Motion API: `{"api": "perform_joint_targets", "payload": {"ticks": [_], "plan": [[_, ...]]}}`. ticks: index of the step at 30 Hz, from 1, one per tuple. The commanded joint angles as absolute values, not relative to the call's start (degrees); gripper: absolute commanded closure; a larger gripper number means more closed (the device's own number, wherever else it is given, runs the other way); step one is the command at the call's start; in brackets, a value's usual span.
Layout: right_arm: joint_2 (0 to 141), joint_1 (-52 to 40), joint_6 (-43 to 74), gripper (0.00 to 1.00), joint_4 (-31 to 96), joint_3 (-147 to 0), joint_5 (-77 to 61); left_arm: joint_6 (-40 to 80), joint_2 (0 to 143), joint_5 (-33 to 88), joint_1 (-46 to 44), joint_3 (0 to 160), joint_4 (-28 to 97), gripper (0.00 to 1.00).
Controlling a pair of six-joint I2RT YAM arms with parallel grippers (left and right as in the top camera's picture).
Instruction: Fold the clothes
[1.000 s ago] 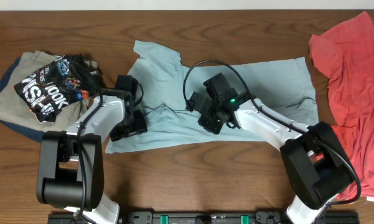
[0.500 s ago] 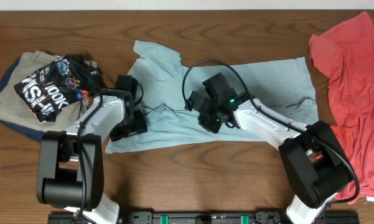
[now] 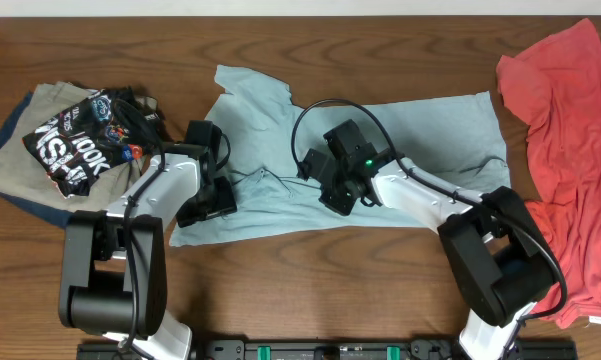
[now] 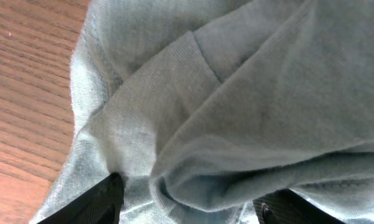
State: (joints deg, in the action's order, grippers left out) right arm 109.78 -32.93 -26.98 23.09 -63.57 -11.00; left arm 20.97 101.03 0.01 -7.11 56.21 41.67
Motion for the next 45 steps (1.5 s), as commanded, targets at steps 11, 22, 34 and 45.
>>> {"api": "perform_joint_targets", "payload": {"ticks": [11,22,34,45], "plan": [[109.9,-33.6,-24.0,0.99,20.7,-64.1,0.1,21.7,102.5,-0.4,-6.9,54.4,40.4,0.32],[107.1,-33.8,-23.8,0.99,22.3,-64.1,-4.4,21.7,102.5,-0.4,-6.9,54.4,40.4,0.32],[104.1,-33.8,-23.2,0.99,22.0,-64.1,-5.0,21.7,102.5,-0.4,-6.9,54.4,42.5,0.32],[104.1,-33.6,-23.2,0.98,21.5,-64.1,-4.5,24.4,102.5,-5.5,-6.9,54.4,47.1,0.36]]}}
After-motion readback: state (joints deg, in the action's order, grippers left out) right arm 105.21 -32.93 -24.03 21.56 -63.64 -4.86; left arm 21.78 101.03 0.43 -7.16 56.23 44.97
